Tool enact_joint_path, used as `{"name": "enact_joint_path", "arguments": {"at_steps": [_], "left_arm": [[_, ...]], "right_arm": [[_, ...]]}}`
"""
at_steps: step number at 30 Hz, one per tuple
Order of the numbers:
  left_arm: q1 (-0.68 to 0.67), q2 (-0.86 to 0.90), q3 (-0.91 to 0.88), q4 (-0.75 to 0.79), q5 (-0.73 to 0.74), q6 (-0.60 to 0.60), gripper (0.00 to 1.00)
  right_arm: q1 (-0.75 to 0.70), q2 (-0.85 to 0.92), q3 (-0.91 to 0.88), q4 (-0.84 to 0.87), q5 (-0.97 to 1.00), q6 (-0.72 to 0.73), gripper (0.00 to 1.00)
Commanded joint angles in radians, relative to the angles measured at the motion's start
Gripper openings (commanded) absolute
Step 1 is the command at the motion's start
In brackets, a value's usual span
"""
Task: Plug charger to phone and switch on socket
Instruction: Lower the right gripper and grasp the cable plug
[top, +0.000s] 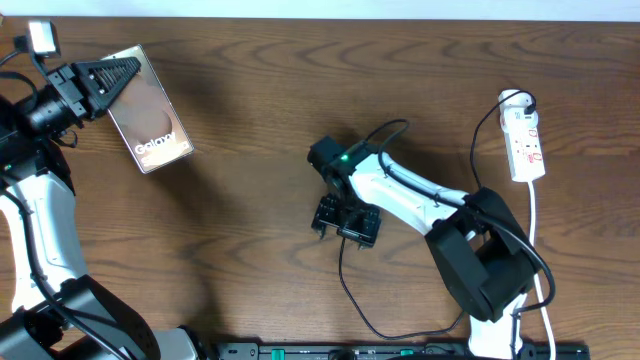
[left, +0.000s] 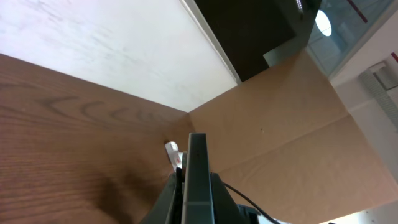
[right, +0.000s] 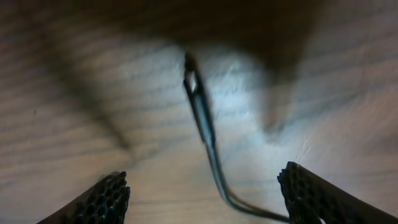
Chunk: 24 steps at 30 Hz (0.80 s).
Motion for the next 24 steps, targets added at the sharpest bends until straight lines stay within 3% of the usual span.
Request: {"name": "enact_joint_path", "arguments": {"at_steps": [1, 4, 6, 17, 21, 24], "left_arm": [[0.003, -0.011, 0.006, 0.008, 0.024, 0.006, 0.07], [0.003, -0.011, 0.006, 0.008, 0.024, 0.006, 0.07], [0.003, -0.011, 0.006, 0.008, 0.024, 0.006, 0.08], [0.003, -0.011, 0.006, 0.008, 0.024, 0.006, 0.07], [0.003, -0.011, 0.006, 0.008, 0.024, 0.006, 0.07], [0.003, -0.011, 0.005, 0.008, 0.024, 0.006, 0.08]], "right_arm": [[-0.018, 0.041, 0.0, 0.006, 0.022, -0.021, 0.76], [-0.018, 0.05, 0.0, 0.018, 0.022, -0.029, 0.73], [-0.018, 0.055, 0.0, 0.023, 0.022, -0.029, 0.64], [-0.018, 0.104, 0.0, 0.05, 0.025, -0.037, 0.45], [-0.018, 0.104, 0.0, 0.069, 0.034, -0.036, 0.43], [-0.018, 0.104, 0.0, 0.081, 0.046, -0.036, 0.34]]}}
